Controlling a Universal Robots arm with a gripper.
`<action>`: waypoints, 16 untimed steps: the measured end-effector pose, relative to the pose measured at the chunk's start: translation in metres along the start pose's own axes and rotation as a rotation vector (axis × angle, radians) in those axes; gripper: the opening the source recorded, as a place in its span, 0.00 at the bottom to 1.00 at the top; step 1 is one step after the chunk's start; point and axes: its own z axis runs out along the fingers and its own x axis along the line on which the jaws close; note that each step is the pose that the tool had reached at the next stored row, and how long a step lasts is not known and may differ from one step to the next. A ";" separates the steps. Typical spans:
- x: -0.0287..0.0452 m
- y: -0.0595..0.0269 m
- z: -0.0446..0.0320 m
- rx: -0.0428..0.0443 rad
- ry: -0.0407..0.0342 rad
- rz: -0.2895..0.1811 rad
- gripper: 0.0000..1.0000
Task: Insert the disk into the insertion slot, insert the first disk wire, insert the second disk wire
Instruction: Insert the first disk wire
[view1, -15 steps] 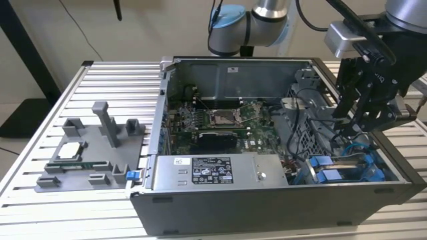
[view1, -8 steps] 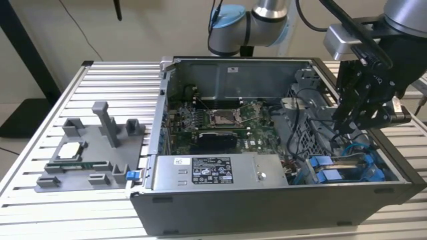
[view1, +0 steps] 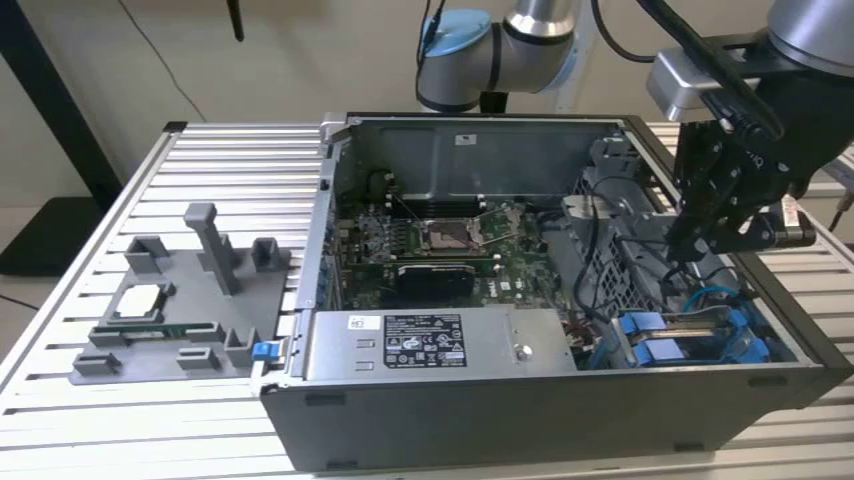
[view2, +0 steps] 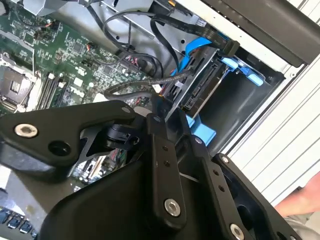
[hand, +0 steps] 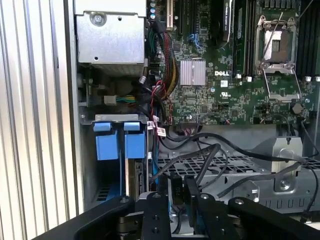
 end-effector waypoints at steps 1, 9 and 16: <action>0.0000 0.0000 0.0000 0.0001 0.0000 0.000 0.00; 0.0000 0.0000 0.0002 0.0029 -0.0022 0.000 0.00; 0.0000 0.0000 0.0002 0.0030 -0.0021 0.000 0.00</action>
